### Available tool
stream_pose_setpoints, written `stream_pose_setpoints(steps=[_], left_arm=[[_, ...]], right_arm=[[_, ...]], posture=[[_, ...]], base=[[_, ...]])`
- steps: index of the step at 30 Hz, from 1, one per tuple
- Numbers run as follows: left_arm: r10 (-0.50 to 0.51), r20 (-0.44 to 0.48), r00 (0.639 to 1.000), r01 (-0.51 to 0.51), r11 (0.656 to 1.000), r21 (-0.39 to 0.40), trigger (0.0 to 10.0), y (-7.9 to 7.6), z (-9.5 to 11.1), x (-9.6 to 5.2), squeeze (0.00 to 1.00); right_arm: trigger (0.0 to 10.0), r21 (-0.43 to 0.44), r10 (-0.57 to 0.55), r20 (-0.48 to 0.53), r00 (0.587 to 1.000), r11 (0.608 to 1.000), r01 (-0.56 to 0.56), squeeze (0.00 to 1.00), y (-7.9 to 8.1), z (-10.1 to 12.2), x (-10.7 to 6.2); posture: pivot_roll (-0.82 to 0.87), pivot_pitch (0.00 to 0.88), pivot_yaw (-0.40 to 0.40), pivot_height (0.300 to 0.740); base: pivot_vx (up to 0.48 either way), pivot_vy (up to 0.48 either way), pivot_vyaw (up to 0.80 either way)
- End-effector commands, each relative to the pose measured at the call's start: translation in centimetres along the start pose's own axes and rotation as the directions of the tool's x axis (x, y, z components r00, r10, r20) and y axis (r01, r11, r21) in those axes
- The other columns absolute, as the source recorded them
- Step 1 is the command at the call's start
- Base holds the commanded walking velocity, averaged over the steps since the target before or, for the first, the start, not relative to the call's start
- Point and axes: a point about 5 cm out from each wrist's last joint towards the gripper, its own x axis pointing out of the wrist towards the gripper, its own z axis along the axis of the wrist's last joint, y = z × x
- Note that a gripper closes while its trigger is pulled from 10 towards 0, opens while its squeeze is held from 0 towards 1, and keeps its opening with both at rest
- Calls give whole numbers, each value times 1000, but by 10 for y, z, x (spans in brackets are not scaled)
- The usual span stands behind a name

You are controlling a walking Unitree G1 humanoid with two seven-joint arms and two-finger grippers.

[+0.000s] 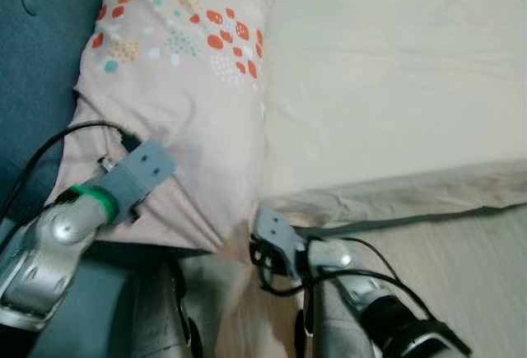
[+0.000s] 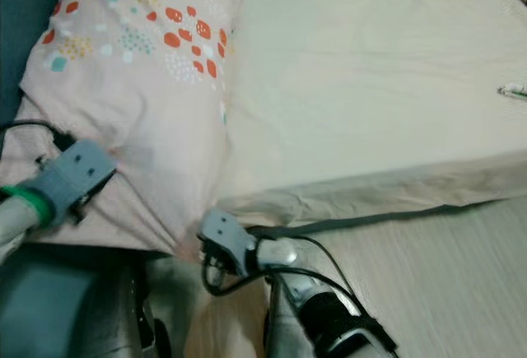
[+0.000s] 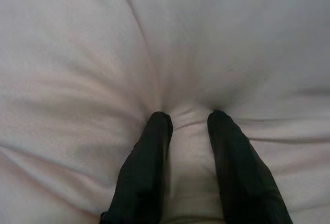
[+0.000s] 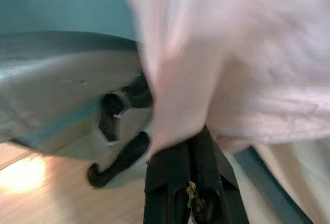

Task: Clean up the room

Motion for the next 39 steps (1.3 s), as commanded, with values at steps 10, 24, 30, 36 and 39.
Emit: stream_pose_setpoints(steps=[10, 24, 30, 36, 39], left_arm=[[-109, 332, 937, 236, 898, -371, 10000, 7, 42, -20, 0], [-43, 606, 794, 323, 874, -362, 10000, 60, 86, -63, 0], [146, 660, 737, 241, 855, -459, 10000, 51, 123, -48, 0], [323, 550, 770, 53, 827, -559, 10000, 22, 139, -16, 0], [337, 506, 794, 39, 802, -596, 10000, 16, 137, -12, 0]], right_arm=[[10000, 323, -564, 197, 802, 810, 490, 0, -58, 9, -68], [10000, 400, -473, 364, 803, 858, 324, 0, -38, 25, -103], [10000, 467, -672, 473, 569, 740, 484, 0, -66, 66, -108], [10000, 466, -704, 546, 454, 706, 534, 0, -69, 100, -103], [10000, 426, -639, 562, 525, 768, 478, 0, -55, 102, -92]], posture=[[53, 121, 32, 550], [61, 102, 20, 550], [59, 81, 14, 564], [52, 41, 9, 589], [49, 32, 1, 608]], base=[[0, 0, 0], [0, 0, 0], [0, 0, 0], [0, 0, 0], [0, 0, 0]])
